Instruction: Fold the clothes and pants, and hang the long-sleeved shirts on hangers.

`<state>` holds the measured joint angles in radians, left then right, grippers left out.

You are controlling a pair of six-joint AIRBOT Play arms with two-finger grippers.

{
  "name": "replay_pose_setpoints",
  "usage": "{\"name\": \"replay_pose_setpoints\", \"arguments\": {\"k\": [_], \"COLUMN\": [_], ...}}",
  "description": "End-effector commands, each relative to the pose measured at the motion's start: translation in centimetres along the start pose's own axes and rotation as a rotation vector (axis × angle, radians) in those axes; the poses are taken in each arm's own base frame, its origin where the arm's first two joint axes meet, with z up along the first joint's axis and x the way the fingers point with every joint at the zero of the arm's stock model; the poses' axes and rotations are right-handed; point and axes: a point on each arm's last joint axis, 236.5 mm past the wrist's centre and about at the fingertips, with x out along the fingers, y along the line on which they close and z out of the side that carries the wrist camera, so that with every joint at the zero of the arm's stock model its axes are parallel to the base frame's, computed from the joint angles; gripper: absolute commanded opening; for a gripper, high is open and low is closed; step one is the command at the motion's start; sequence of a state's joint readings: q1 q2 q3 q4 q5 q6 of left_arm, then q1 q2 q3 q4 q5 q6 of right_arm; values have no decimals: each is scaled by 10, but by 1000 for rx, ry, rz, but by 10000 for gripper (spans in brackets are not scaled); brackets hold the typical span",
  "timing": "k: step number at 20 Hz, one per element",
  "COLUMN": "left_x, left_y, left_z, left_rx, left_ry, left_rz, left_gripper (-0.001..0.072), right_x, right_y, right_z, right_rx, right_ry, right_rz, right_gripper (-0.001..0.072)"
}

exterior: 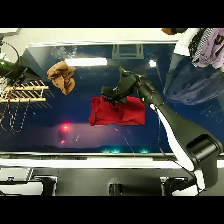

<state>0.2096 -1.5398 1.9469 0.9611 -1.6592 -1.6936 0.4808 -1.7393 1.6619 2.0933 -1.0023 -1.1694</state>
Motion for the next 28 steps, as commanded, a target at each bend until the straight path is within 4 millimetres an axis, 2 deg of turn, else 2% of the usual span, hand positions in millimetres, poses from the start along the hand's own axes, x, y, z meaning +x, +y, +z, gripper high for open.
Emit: {"name": "replay_pose_setpoints", "arguments": {"k": [1, 2, 3, 4, 5, 7, 8, 10, 12, 14, 16, 18, 20, 23, 25, 28], "left_x": [0, 0, 0, 0, 0, 0, 0, 0, 0, 0, -1, -2, -3, -3, -3, -3], "left_y": [1, 1, 1, 1, 1, 5, 6, 10, 13, 18, 27, 34, 37, 37, 37, 37], "left_z": [1, 1, 1, 1, 1, 1, 2, 2, 2, 3, 4, 5, 5, 5, 5, 5], "left_rx": [1, 2, 9, 8, 8, 7, 6, 5, 4, 2, 1, 7, 6, 18, 23, 29], "left_ry": [-2, -2, -2, -2, -3, -4, -5, -7, -8, -10, -15, -18, -19, -19, -18, -18], "left_rz": [1, 1, 1, 2, 4, 20, 24, 42, 54, 72, 114, 143, 156, 157, 157, 157], "left_gripper": [14, 14, 14, 14, 14, 14, 14, 14, 14, 14, 14, 14, 14, 15, 14, 15], "right_x": [1, 0, -2, -6, -12, -32, -46, -81, -124, -164, -194, -209, -204, -164, -132, -98], "right_y": [15, 22, 27, 30, 30, 37, 38, 30, 0, -52, -112, -169, -208, -247, -255, -261], "right_z": [-10, -20, -30, -41, -49, -54, -48, -21, 17, 46, 63, 72, 69, 48, 32, 25], "right_rx": [44, 37, 18, 14, 5, -72, -95, -104, -65, -13, 34, 99, 174, 240, 255, 267], "right_ry": [44, 83, 128, 173, 203, 205, 178, 80, -31, -87, -104, -124, -116, -39, 25, 74], "right_rz": [61, 89, 111, 118, 113, 126, 127, 113, 78, 22, -30, -64, -27, 6, 35, 62], "right_gripper": [157, 202, 284, 408, 477, 478, 478, 477, 481, 496, 554, 555, 589, 591, 591, 591]}}
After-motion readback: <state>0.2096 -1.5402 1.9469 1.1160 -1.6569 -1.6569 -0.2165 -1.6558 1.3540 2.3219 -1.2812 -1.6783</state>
